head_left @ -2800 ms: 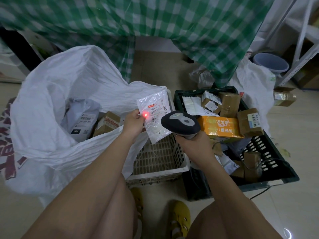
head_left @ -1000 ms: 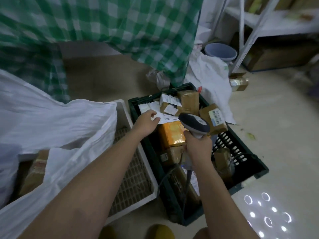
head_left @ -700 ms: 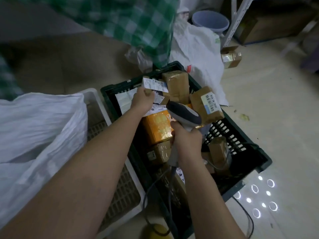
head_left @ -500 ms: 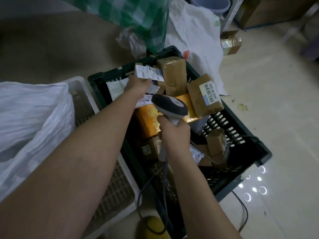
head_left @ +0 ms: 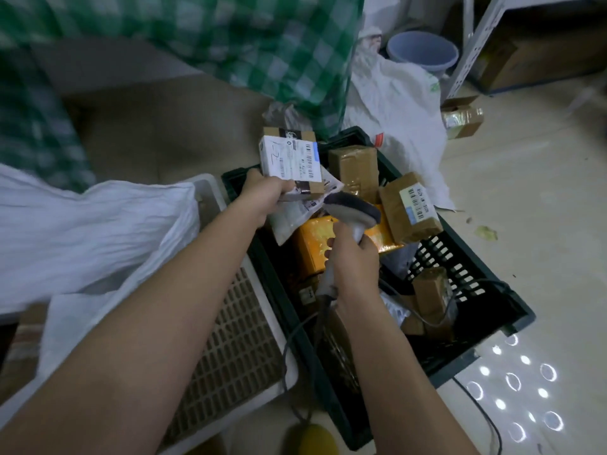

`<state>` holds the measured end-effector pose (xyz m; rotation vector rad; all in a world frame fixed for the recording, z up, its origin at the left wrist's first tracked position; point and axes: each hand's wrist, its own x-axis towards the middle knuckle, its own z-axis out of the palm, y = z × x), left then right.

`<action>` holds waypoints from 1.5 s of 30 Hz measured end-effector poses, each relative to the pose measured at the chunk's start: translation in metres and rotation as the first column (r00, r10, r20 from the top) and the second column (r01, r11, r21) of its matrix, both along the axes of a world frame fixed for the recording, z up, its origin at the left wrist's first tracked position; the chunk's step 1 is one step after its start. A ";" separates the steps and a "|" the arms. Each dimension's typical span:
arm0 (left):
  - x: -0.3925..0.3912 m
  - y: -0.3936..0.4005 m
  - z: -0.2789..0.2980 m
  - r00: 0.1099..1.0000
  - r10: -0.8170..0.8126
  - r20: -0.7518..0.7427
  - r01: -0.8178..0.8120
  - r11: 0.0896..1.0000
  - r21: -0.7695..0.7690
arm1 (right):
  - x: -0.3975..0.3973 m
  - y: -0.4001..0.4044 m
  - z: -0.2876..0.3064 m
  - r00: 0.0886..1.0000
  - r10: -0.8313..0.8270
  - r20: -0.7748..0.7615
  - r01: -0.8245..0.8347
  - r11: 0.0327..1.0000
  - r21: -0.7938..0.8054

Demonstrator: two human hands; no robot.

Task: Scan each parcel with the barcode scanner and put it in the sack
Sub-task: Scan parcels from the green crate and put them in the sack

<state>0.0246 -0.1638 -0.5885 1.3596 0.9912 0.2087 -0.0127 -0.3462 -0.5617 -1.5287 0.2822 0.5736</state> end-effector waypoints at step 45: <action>-0.291 -0.028 0.073 0.981 -0.186 -0.058 0.191 0.977 0.099 | -0.106 0.017 0.060 0.893 0.300 0.335 -0.334 0.941 0.050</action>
